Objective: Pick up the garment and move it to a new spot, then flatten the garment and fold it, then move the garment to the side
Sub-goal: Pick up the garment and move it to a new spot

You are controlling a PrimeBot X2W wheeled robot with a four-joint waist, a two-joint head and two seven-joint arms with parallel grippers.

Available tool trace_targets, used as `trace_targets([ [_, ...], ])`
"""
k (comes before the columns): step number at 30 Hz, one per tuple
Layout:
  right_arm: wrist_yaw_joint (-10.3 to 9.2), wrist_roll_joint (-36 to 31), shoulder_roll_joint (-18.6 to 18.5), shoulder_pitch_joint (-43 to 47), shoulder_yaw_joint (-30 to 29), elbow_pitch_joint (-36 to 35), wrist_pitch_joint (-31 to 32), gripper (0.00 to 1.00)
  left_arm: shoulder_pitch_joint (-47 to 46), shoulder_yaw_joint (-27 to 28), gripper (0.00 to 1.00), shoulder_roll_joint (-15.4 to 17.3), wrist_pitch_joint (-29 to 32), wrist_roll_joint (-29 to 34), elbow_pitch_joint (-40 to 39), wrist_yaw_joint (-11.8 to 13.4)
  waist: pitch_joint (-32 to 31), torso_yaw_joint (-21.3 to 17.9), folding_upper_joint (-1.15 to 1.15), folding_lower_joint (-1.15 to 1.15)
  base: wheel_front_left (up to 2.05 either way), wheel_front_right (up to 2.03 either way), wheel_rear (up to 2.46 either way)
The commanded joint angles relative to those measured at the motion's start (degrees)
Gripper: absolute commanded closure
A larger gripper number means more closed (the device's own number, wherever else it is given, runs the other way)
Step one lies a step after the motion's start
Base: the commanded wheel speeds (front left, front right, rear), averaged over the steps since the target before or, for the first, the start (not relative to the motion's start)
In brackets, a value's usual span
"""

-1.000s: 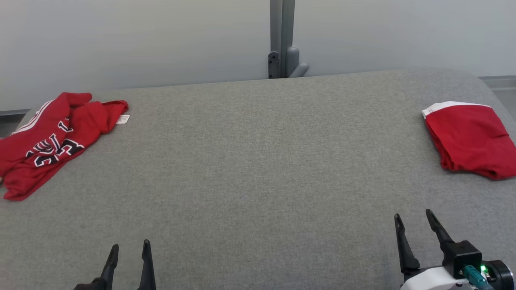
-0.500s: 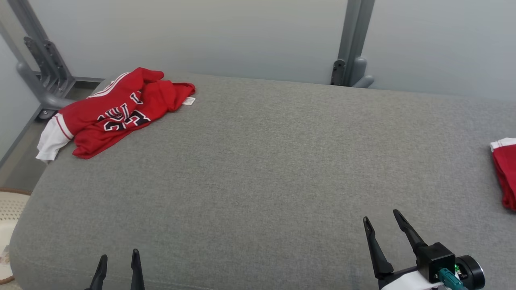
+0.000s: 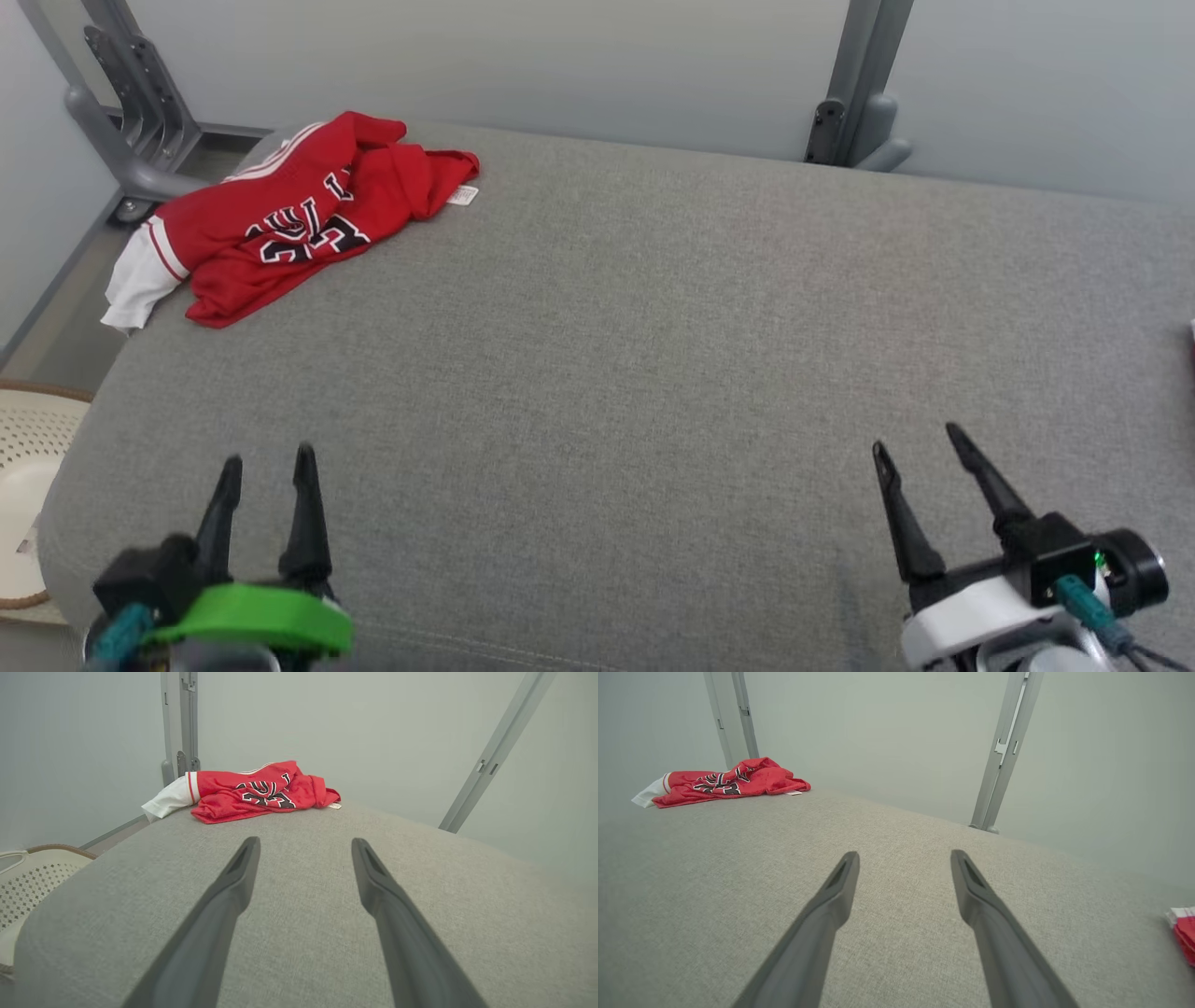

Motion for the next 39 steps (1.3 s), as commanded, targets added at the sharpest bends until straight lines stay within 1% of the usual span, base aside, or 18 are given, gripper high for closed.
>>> trace_targets([
  [1, -0.09, -0.09, -0.93, -1.96, -0.19, -0.87, -0.16, 0.00, -3.43, -0.04, 0.00, 0.43, 0.28, -0.97, -0.36, -0.16, 9.72, -1.87, 0.00, 0.00, 0.00, 0.00, 0.00],
  [3, -0.10, 0.30, -3.24, -4.44, -0.36, -2.02, -0.16, 0.00, -8.66, -0.55, 0.00, 0.88, 2.00, -2.98, 0.16, -0.35, 14.55, -2.41, 0.00, 0.00, 0.00, 0.00, 0.00],
  [8, -0.09, 1.31, -7.92, -10.13, -2.11, -5.20, -0.16, 0.00, -22.74, -0.85, 0.00, 4.06, 7.16, -6.24, 3.04, -0.47, 25.59, -3.54, 0.00, 0.00, 0.00, 0.00, 0.00],
  [9, -0.09, 1.54, -8.71, -10.99, -2.42, -5.77, -0.16, 0.00, -25.58, -0.59, 0.00, 4.63, 8.37, -7.27, 4.06, -0.47, 27.45, -3.66, 0.00, 0.00, 0.00, 0.00, 0.00],
  [12, -0.09, 1.82, -10.89, -13.63, -2.02, -7.27, -0.16, 0.00, -33.92, 0.63, 0.00, 7.78, 10.93, -7.90, 7.58, -0.28, 32.31, -4.52, 0.00, 0.00, 0.00, 0.00, 0.00],
  [15, -0.10, 2.18, -12.33, -15.96, -1.03, -8.61, -0.16, 0.00, -41.40, 2.94, 0.00, 10.07, 13.31, -9.46, 12.71, 0.99, 35.81, -5.98, 0.00, 0.00, 0.00, 0.00, 0.00],
  [18, -0.09, 2.32, -13.16, -17.56, -0.13, -9.84, -0.16, 0.00, -47.66, 4.86, 0.00, 12.97, 17.68, -12.35, 18.66, 0.75, 38.10, -7.90, 0.00, 0.00, 0.00, 0.00, 0.00],
  [20, -0.09, 2.43, -13.63, -18.56, 0.43, -11.50, -0.16, 0.00, -51.35, 6.06, 0.00, 15.89, 21.04, -13.24, 22.30, 1.14, 39.69, -9.32, 0.00, 0.00, 0.00, 0.00, 0.00],
  [22, -0.10, 2.50, -13.99, -18.56, 0.62, -13.22, -0.16, 0.00, -54.66, 6.70, 0.00, 18.70, 23.28, -13.29, 25.83, 1.79, 40.99, -10.51, 0.00, 0.00, 0.00, 0.00, 0.00],
  [24, -0.10, 2.64, -14.40, -18.12, 0.22, -14.54, -0.16, 0.00, -57.30, 6.58, 0.00, 20.84, 24.74, -12.51, 28.97, 2.35, 42.03, -11.42, 0.00, 0.00, 0.00, 0.00, 0.00],
  [26, -0.10, 2.82, -14.82, -17.33, -0.11, -15.67, -0.16, 0.00, -59.27, 6.15, 0.00, 22.33, 25.92, -11.96, 31.85, 2.70, 42.62, -12.14, 0.00, 0.00, 0.00, 0.00, 0.00],
  [27, -0.09, 2.89, -15.05, -16.93, 0.00, -16.19, -0.16, 0.00, -60.15, 6.60, 0.00, 23.09, 26.18, -12.12, 33.27, 3.27, 42.77, -12.55, 0.00, 0.00, 0.00, 0.00, 0.00],
  [29, -0.10, 3.28, -15.56, -16.26, 0.11, -17.26, -0.16, 0.00, -61.38, 7.42, 0.00, 24.18, 25.94, -12.69, 35.97, 3.99, 42.89, -13.45, 0.00, 0.00, 0.00, 0.00, 0.00],
  [33, -0.10, 3.85, -15.63, -15.30, -1.08, -18.87, -0.16, 0.00, -61.01, 7.27, 0.00, 24.34, 26.29, -12.24, 40.52, 5.05, 42.68, -14.30, 0.00, 0.00, 0.00, 0.00, 0.00],
  [36, -0.09, 4.26, -15.46, -13.98, -2.41, -20.06, -0.16, 0.00, -60.03, 7.17, 0.00, 23.31, 26.32, -12.49, 44.85, 6.02, 41.93, -14.43, 0.00, 0.00, 0.00, 0.00, 0.00],
  [37, -0.09, 4.40, -15.36, -13.65, -2.65, -20.19, -0.16, 0.00, -59.70, 7.08, 0.00, 22.78, 26.59, -12.74, 45.96, 5.60, 41.60, -14.34, 0.00, 0.00, 0.00, 0.00, 0.00],
  [38, -0.10, 4.51, -15.30, -13.25, -2.88, -20.13, -0.16, 0.00, -59.47, 7.16, 0.88, 22.21, 26.62, -13.35, 46.92, 4.92, 41.17, -14.20, 0.00, 0.00, 0.00, 0.00, 0.00],
  [39, -0.09, 4.49, -15.24, -12.93, -2.99, -19.75, -0.16, 0.00, -59.17, 6.80, 1.00, 21.53, 27.09, -13.67, 47.58, 3.67, 40.52, -14.02, 0.00, 0.00, 0.00, 0.00, 0.00],
])
